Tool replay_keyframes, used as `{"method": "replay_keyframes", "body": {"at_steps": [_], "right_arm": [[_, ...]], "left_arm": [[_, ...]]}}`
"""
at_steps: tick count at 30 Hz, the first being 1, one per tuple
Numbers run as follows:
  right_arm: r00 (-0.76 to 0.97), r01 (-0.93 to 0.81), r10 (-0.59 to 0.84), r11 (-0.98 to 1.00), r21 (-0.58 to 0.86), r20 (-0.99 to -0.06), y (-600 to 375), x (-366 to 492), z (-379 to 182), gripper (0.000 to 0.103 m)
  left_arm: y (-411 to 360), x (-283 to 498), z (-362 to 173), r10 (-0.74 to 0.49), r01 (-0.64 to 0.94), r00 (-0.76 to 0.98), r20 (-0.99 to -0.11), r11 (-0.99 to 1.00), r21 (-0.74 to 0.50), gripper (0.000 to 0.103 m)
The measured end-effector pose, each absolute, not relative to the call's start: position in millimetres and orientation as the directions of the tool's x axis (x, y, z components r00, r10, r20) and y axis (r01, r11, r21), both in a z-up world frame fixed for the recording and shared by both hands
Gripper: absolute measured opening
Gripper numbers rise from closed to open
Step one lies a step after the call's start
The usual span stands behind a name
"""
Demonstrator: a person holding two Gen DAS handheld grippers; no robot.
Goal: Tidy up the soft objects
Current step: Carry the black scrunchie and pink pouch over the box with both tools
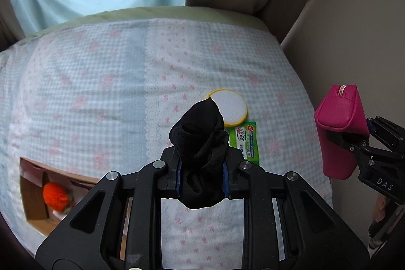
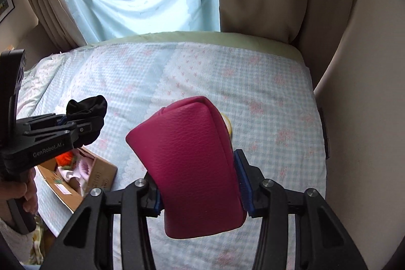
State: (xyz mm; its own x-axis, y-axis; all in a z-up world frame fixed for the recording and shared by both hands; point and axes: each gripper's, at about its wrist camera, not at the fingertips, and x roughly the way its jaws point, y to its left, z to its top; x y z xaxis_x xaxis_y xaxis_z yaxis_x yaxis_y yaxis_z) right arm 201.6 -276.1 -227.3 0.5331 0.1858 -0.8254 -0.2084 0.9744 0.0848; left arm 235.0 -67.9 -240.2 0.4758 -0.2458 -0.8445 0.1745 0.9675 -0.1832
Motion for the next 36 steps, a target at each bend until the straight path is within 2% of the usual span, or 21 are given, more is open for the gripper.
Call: {"method": "replay_keyframes", "body": {"at_steps": [6,10,19,25,36], "right_arm": [[0.561,-0.181,0.176,0.98,0.088,-0.809,-245,173,-181,0.043],[0.598,-0.2,0.138,0.98,0.02,-0.79,-210,154,-159,0.043],[0.607,-0.215,0.181,0.975,0.059,-0.774,-122,127,-141,0.043],[0.588,-0.193,0.171,0.979,0.068,-0.79,-53,124,-147,0.043],[0.47,-0.059,0.169,0.985,0.16,-0.866,51,128,-206,0.043]], "left_arm": [[-42,198,-185,-0.248,0.155,0.537,-0.807,0.969,-0.194,0.02],[-17,178,-160,-0.239,0.141,0.569,-0.787,0.971,-0.194,0.02],[76,150,-143,-0.219,0.13,0.584,-0.782,0.976,-0.177,0.02],[154,139,-156,-0.221,0.12,0.541,-0.811,0.975,-0.186,0.02],[256,144,-232,-0.235,0.178,0.389,-0.891,0.968,-0.178,0.02]]}}
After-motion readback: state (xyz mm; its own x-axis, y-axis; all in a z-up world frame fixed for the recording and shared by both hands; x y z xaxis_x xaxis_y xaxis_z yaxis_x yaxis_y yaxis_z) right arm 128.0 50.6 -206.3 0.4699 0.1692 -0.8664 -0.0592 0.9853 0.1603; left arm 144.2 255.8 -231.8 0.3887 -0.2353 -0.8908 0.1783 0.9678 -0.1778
